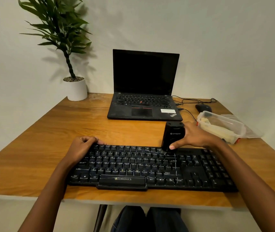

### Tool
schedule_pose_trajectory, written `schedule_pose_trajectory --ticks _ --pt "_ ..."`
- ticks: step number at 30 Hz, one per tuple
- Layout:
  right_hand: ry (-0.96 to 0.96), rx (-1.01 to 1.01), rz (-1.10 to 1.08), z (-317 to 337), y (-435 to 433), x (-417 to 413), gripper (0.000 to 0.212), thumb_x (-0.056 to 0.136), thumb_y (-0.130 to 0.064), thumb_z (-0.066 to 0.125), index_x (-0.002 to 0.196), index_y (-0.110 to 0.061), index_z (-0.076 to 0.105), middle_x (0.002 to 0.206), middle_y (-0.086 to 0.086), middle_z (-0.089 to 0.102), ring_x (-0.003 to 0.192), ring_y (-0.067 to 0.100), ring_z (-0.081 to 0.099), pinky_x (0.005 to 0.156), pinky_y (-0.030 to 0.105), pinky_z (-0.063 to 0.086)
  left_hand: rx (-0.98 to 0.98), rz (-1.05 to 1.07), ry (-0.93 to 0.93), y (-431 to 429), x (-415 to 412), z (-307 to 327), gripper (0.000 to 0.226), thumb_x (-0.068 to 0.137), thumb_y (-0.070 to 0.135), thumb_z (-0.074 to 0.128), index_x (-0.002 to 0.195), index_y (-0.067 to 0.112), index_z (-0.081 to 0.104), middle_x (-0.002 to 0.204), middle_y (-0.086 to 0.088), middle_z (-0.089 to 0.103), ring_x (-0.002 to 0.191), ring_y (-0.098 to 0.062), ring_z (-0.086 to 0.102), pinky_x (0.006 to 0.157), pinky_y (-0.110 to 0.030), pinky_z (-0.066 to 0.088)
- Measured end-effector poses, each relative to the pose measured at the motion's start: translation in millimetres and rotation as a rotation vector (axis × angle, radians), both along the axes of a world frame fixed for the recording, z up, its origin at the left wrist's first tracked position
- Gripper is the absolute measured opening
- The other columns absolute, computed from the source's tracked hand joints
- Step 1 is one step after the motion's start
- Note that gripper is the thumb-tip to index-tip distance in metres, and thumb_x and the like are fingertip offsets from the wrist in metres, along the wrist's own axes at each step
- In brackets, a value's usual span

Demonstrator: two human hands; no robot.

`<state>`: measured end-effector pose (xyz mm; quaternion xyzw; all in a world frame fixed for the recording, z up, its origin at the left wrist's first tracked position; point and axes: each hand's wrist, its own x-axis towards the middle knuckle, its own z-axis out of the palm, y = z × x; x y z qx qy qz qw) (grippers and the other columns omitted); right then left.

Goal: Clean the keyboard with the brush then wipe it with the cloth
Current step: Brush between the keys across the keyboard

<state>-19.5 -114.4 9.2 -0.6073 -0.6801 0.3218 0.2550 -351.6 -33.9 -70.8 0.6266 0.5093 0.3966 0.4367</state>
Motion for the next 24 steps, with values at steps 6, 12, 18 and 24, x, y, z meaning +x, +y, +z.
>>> schedule_pose_trajectory --ticks 6,12,18,24 --pt "-0.019 0.064 0.019 -11 6 -17 0.054 0.065 -0.010 0.082 0.101 -0.032 0.049 0.099 -0.023 0.053 0.090 -0.011 0.050 0.072 -0.003 0.038 0.000 0.004 -0.009 -2 2 3 0.028 0.096 0.012 0.047 0.085 0.002 0.071 0.074 0.007 0.074 0.068 -0.004 0.067 0.056 -0.007 0.048" --pt "-0.055 0.032 0.044 -1 8 -14 0.056 0.066 -0.013 0.082 0.110 -0.025 0.049 0.101 -0.018 0.055 0.097 0.003 0.053 0.073 0.007 0.040 -0.002 0.001 -0.022 -4 1 5 0.029 0.096 0.012 0.047 0.083 0.005 0.072 0.082 0.001 0.074 0.075 -0.012 0.068 0.061 -0.015 0.050" --pt "-0.026 -0.006 0.054 1 7 -7 0.053 0.067 -0.009 0.080 0.105 -0.027 0.048 0.099 -0.020 0.055 0.092 -0.004 0.052 0.070 0.003 0.039 -0.016 -0.003 -0.043 -5 2 6 0.028 0.095 0.011 0.047 0.084 0.003 0.072 0.076 0.005 0.074 0.068 -0.006 0.068 0.056 -0.009 0.049" --pt "-0.055 0.073 0.052 -13 9 -19 0.056 0.065 -0.013 0.082 0.111 -0.025 0.053 0.105 -0.015 0.059 0.100 0.000 0.055 0.081 0.006 0.042 -0.012 -0.009 -0.041 -7 3 8 0.029 0.096 0.010 0.046 0.081 0.004 0.071 0.074 0.007 0.074 0.064 0.001 0.066 0.055 -0.006 0.047"
